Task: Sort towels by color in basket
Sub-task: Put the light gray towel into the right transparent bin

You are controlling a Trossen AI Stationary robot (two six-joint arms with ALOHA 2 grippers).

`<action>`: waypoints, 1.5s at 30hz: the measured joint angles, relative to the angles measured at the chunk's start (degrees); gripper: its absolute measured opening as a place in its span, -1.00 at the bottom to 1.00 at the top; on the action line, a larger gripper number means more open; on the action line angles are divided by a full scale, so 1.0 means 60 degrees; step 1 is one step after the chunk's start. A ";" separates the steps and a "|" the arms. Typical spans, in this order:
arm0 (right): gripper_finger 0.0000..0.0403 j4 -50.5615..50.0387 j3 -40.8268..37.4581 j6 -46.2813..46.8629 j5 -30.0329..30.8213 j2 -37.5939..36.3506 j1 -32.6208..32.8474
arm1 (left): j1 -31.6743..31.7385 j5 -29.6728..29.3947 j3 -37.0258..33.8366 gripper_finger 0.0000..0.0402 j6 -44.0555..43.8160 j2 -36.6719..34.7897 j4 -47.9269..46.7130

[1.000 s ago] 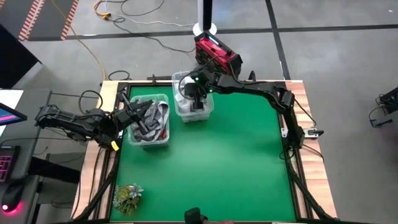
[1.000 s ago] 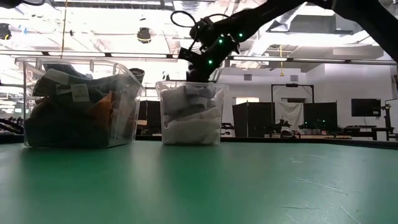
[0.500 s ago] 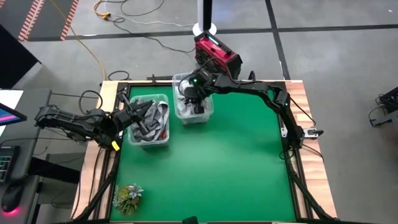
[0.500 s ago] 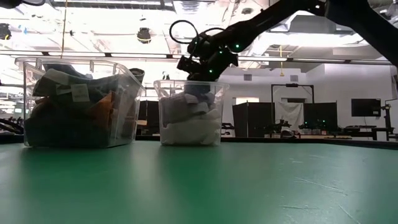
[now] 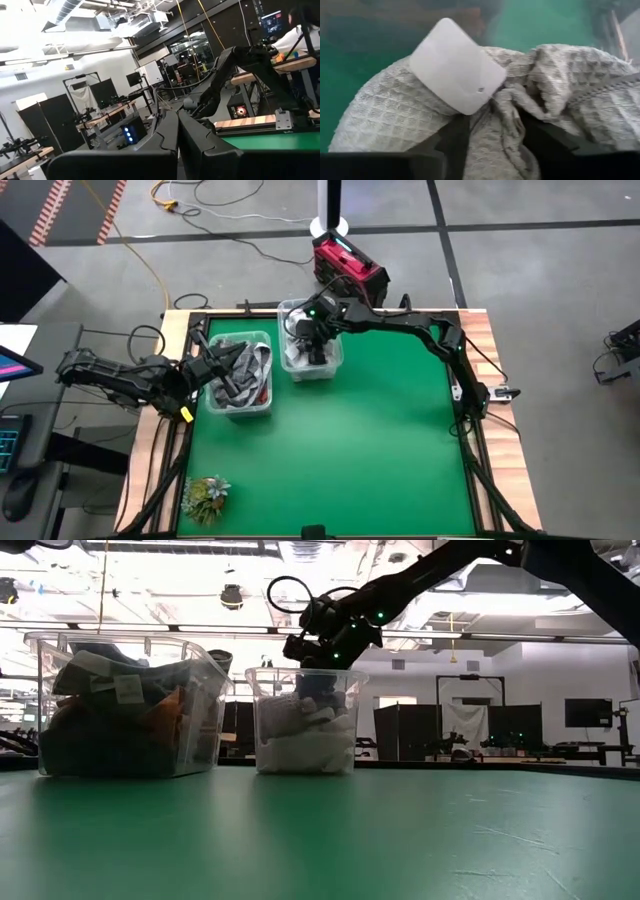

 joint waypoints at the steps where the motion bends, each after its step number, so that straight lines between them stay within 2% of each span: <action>1: 0.09 -0.0036 -0.0003 0.0005 0.0158 -0.0003 0.0048 | 0.0000 0.0000 0.0000 -1.00 -0.0005 0.0000 0.0002; 5: 0.30 -0.0673 0.0373 0.0152 0.0797 -0.0418 0.0221 | 0.0000 0.0000 0.0000 -1.00 -0.0005 -0.0004 -0.0013; 13: 0.33 -0.1236 0.1224 0.0319 0.0910 -0.1777 0.0488 | 0.0000 0.0001 0.0000 -1.00 0.0021 0.0000 -0.0134; 15: 0.33 -0.1228 0.1203 0.0315 0.1435 -0.1915 0.0490 | 0.0000 0.0000 0.0000 -1.00 0.0009 0.0000 -0.0142; 18: 0.33 -0.0864 0.1203 0.0311 0.2734 -0.1983 0.0371 | 0.0000 0.0001 0.0000 -1.00 -0.0016 -0.0001 -0.0139; 20: 0.33 -0.0662 0.1222 0.0312 0.3129 -0.1892 0.0184 | 0.0000 0.0001 0.0000 -1.00 -0.0023 -0.0002 -0.0142; 27: 0.26 -0.1048 0.1221 0.0634 0.2829 -0.0355 -0.0448 | 0.0000 0.0004 0.0000 -1.00 -0.0041 -0.0004 -0.0142; 30: 0.22 -0.1145 0.1264 0.0459 0.2785 0.0463 -0.0441 | 0.0002 0.0004 0.0000 -1.00 -0.0041 -0.0011 -0.0157; 34: 0.17 -0.1284 0.1305 0.0245 0.2809 0.0856 -0.0351 | 0.0004 0.0004 0.0000 -1.00 0.0035 -0.0011 -0.0168; 39: 0.12 -0.1507 0.1217 0.0383 0.2790 0.0225 -0.0333 | 0.0004 0.0004 0.0000 -1.00 0.0037 -0.0009 -0.0206; 45: 0.11 -0.1552 0.1204 0.0554 0.3116 -0.1555 -0.0234 | 0.0000 0.0004 0.0003 -1.00 -0.0190 -0.0011 -0.0372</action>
